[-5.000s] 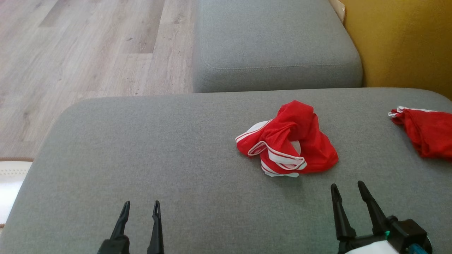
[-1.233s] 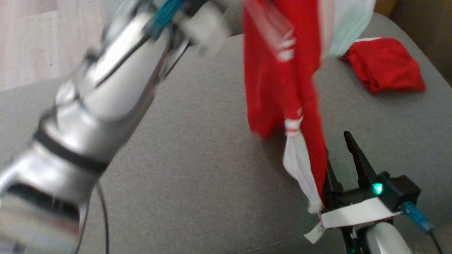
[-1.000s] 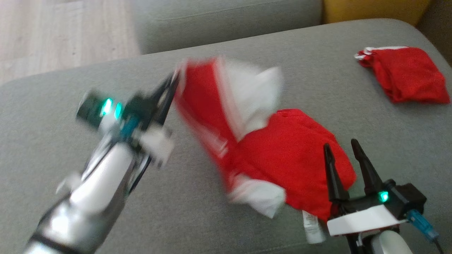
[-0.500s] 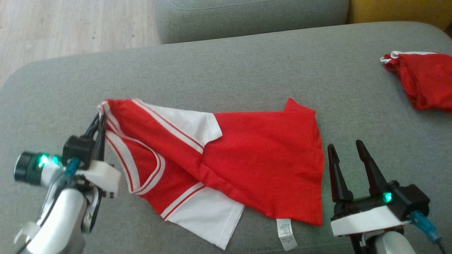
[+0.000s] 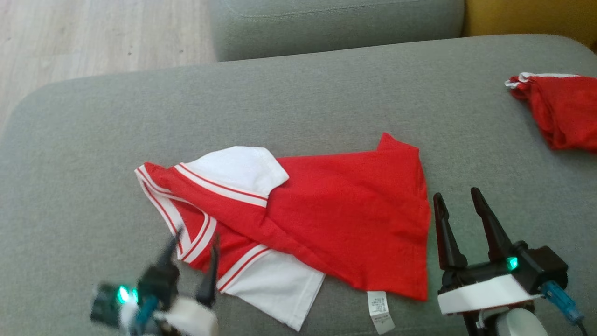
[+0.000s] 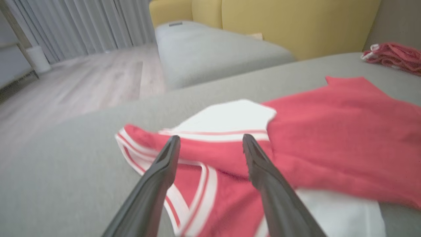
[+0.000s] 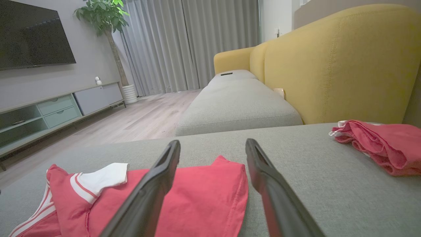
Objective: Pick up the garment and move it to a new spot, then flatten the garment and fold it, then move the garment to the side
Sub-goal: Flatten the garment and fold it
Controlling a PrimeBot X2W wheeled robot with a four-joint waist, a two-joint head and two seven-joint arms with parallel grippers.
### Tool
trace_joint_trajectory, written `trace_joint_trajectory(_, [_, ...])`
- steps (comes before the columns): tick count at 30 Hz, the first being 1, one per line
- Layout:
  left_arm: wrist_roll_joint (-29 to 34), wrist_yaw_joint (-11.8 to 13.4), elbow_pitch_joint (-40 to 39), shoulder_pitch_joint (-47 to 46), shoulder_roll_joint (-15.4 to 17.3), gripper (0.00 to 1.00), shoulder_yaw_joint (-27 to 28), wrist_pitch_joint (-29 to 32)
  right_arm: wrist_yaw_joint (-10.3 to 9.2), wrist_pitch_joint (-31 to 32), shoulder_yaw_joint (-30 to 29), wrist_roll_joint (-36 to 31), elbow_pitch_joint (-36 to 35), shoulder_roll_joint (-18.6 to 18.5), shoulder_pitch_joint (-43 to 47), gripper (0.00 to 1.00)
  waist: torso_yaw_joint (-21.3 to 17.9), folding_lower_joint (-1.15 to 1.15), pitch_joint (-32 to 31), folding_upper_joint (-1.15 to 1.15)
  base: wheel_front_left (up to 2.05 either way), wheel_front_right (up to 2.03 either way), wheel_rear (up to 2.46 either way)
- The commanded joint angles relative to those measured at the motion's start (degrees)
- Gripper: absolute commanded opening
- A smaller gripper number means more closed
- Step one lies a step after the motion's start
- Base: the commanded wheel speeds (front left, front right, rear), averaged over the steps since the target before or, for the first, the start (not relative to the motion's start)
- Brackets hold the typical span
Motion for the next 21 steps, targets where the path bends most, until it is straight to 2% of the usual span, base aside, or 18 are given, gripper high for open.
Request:
trace_joint_trajectory(1, [-1.09,-0.45,-0.55,-0.36,-0.16,1.00,1.55,-0.35,0.42,-0.61,0.91,-0.20,-2.06,-0.26,-0.92,1.00,0.41,0.00,0.06,0.00,0.00,0.00,0.00])
trace_joint_trajectory(7, [-6.06,-2.77,9.10,0.28,-3.62,1.00,1.05,2.14,0.42,-0.61,1.33,-0.42,-1.73,-0.26,-1.04,1.00,1.26,0.00,0.13,0.00,0.00,0.00,0.00])
trace_joint_trajectory(18, [-8.00,-6.08,23.99,-8.66,-5.53,1.00,0.84,3.60,0.42,-0.61,2.25,-1.41,-1.16,-0.79,-1.45,1.00,1.19,0.00,0.97,0.00,0.00,0.00,0.00])
trace_joint_trajectory(19, [-8.05,-6.50,25.35,-9.61,-5.55,0.86,0.79,3.52,0.42,-0.61,2.35,-1.42,-1.10,-0.95,-1.55,1.00,1.16,0.00,1.19,0.00,0.00,0.00,0.00])
trace_joint_trajectory(20, [-7.88,-6.95,26.64,-10.63,-5.45,0.28,0.61,3.31,0.42,-0.61,2.46,-1.43,-0.99,-1.13,-1.66,1.00,1.13,0.00,1.48,0.00,0.00,0.00,0.00])
trace_joint_trajectory(21, [-7.79,-7.43,27.80,-11.61,-5.38,0.00,0.52,2.93,0.42,-0.61,2.54,-1.41,-0.90,-1.30,-1.79,1.00,1.13,0.00,1.71,0.00,0.00,0.00,0.00])
